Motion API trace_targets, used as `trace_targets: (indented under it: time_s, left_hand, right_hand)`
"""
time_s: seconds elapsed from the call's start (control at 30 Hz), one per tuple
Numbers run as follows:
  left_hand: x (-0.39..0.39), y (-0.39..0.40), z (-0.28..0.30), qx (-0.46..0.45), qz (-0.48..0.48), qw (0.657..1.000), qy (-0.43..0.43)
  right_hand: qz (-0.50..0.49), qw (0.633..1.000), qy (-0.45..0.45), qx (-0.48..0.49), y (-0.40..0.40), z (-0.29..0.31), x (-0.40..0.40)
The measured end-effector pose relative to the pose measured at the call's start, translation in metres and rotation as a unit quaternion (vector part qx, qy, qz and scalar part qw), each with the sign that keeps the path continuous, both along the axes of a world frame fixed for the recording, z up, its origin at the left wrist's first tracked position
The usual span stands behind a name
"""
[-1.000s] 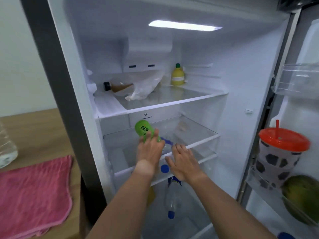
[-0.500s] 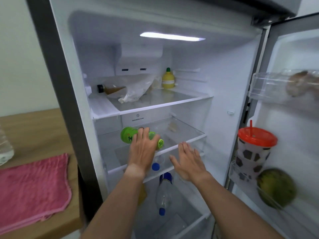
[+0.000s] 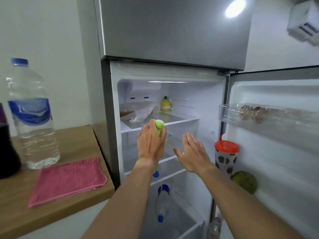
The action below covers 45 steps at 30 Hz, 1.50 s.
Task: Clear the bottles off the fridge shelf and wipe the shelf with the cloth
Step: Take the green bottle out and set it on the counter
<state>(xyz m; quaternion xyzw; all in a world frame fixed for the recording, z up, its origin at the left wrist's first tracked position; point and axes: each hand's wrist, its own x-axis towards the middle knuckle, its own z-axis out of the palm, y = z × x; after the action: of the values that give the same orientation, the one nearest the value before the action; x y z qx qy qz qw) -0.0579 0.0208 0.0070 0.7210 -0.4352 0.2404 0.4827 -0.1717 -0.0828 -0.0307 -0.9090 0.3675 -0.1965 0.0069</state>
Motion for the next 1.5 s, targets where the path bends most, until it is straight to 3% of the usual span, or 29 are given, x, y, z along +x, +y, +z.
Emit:
trace_targets:
  time_s: [0.2,0.33,0.67,0.93,1.13,1.33,1.5]
  left_hand:
    - [-0.035,0.055,0.044,-0.072,-0.047,0.988,0.126]
    - [-0.048,0.107,0.076,-0.115,-0.053,0.985,0.115]
    - [-0.02,0.25,0.141,-0.125,0.043,0.989,0.072]
    - [0.034,0.331,0.132,-0.142,0.144,0.976,0.081]
    - [0.08,0.36,0.114,-0.115,0.202,0.966,0.117]
    - [0.126,0.362,0.086,-0.096,0.219,0.962,0.132]
    - [0.153,0.354,0.083,-0.109,0.225,0.959,0.135]
  right_hand:
    - [0.007,1.0,-0.019,-0.002,0.052,0.026,-0.026]
    - [0.025,0.999,-0.037,-0.011,0.095,0.045,-0.032]
    - [0.135,0.986,-0.098,-0.031,0.209,0.094,0.008]
    - [0.201,0.976,-0.083,-0.014,0.271,0.096,0.077]
    - [0.262,0.964,-0.035,0.009,0.3,0.064,0.133]
    - [0.218,0.973,0.064,0.047,0.293,0.037,0.171]
    - [0.218,0.968,0.092,0.086,0.28,0.031,0.192]
